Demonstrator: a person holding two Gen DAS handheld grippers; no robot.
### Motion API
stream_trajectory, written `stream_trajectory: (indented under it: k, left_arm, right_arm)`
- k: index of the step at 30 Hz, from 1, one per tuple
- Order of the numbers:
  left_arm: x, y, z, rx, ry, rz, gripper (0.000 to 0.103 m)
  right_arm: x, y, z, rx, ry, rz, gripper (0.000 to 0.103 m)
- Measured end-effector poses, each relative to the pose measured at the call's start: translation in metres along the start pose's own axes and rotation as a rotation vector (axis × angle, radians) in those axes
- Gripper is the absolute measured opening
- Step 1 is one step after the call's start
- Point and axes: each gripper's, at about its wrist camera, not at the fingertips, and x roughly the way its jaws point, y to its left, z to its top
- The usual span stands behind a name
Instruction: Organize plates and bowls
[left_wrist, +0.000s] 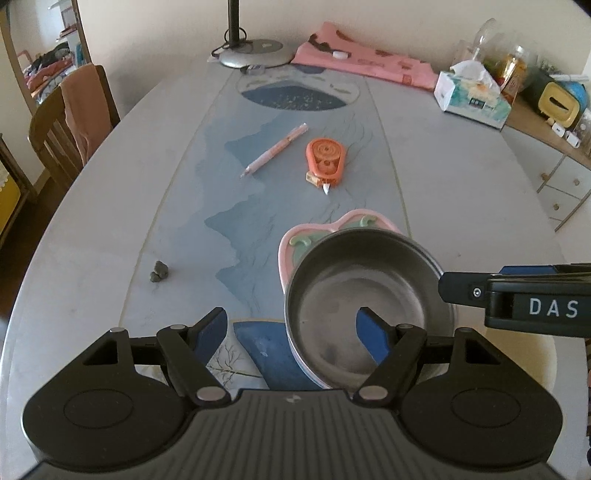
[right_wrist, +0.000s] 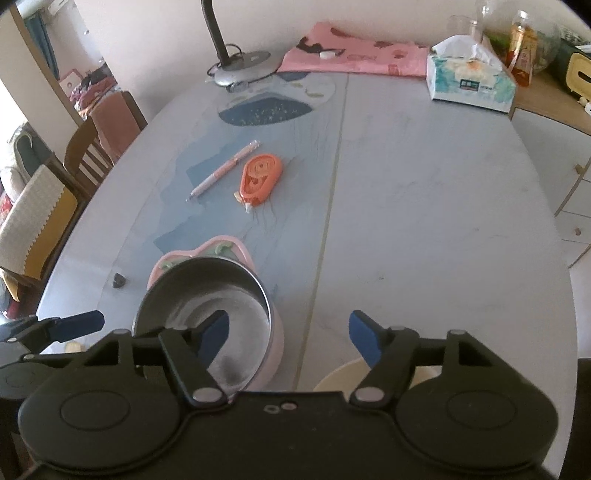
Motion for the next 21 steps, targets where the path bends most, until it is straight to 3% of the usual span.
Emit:
stream_trajectory:
  k: [2,7,12,16,18,21]
  left_arm:
    - [0.005,0.000,0.000,-0.006,0.005,0.009,0.076]
    - [0.015,0.000,0.000,-0.012,0.024,0.008,0.060]
    - [0.019,0.000,0.001,-0.015,0.035,0.007,0.034]
    - [0.021,-0.002,0.001,-0.012,0.048,-0.003,0.029]
    - [0.022,-0.003,0.001,-0.008,0.054,0.000,0.019]
    - [0.021,-0.006,0.001,0.001,0.057,0.011,0.014]
  right_arm:
    - [0.005,0.001,0.000,-0.002,0.008,-0.002,0.065]
    - [0.015,0.003,-0.002,-0.016,0.025,-0.002,0.050]
    - [0.021,0.009,-0.004,-0.039,0.041,0.006,0.034]
    - [0.021,0.010,-0.005,-0.042,0.043,0.004,0.026]
    - [0.022,0.011,-0.004,-0.045,0.042,-0.002,0.021]
    - [0.022,0.013,-0.005,-0.049,0.044,-0.002,0.012]
